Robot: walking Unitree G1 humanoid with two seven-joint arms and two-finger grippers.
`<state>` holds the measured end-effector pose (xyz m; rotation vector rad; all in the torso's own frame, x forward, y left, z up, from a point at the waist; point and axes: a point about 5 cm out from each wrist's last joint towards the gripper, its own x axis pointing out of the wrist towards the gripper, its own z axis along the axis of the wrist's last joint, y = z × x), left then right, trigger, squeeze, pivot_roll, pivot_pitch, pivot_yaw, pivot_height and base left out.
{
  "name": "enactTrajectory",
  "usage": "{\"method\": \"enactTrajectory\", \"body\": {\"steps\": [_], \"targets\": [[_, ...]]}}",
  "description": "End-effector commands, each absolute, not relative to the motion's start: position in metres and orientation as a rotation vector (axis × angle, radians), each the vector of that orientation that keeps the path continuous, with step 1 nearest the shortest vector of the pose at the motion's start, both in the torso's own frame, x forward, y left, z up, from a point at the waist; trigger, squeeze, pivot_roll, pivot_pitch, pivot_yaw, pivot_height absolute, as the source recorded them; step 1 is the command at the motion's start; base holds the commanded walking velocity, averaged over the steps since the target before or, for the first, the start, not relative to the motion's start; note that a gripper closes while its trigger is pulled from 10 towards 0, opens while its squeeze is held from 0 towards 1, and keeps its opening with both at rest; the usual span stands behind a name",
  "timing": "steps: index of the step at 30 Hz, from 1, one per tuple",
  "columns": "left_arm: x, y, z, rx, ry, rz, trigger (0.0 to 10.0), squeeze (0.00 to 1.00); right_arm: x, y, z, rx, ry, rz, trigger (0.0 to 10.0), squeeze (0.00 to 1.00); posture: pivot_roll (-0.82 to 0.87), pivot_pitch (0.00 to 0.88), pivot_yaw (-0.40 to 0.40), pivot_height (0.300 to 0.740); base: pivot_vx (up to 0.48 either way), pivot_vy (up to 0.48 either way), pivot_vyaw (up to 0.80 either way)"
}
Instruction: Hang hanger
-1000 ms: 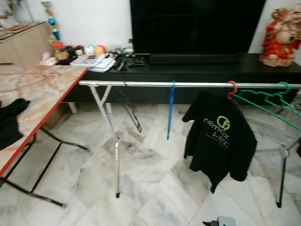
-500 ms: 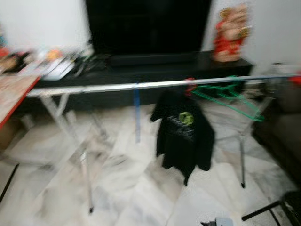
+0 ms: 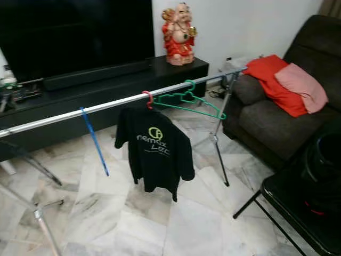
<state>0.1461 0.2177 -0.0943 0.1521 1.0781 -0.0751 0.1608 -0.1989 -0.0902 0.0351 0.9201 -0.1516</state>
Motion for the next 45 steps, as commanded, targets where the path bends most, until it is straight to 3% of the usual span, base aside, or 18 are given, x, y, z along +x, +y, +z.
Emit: {"method": "enactTrajectory", "body": {"steps": [1,41,45], "targets": [[0.1356,0.2209,-0.0977,0.148,1.112,-0.057,10.0,0.0,0.162,-0.1948,-0.0906,0.04,0.927,-0.141,10.0,0.0,0.12,0.0,0.011,0.74,0.0,0.0,-0.73],[0.1341,0.2241,-0.097,0.141,1.09,-0.034,10.0,0.0,0.166,-0.192,-0.0883,0.044,0.887,-0.155,10.0,0.0,0.1,0.0,0.025,0.74,0.0,-0.036,-0.73],[0.1342,0.2233,-0.0971,0.121,1.09,-0.035,10.0,0.0,0.168,-0.1925,-0.0868,0.043,0.866,-0.154,10.0,0.0,0.1,0.0,0.025,0.74,0.0,0.0,0.0]]}}
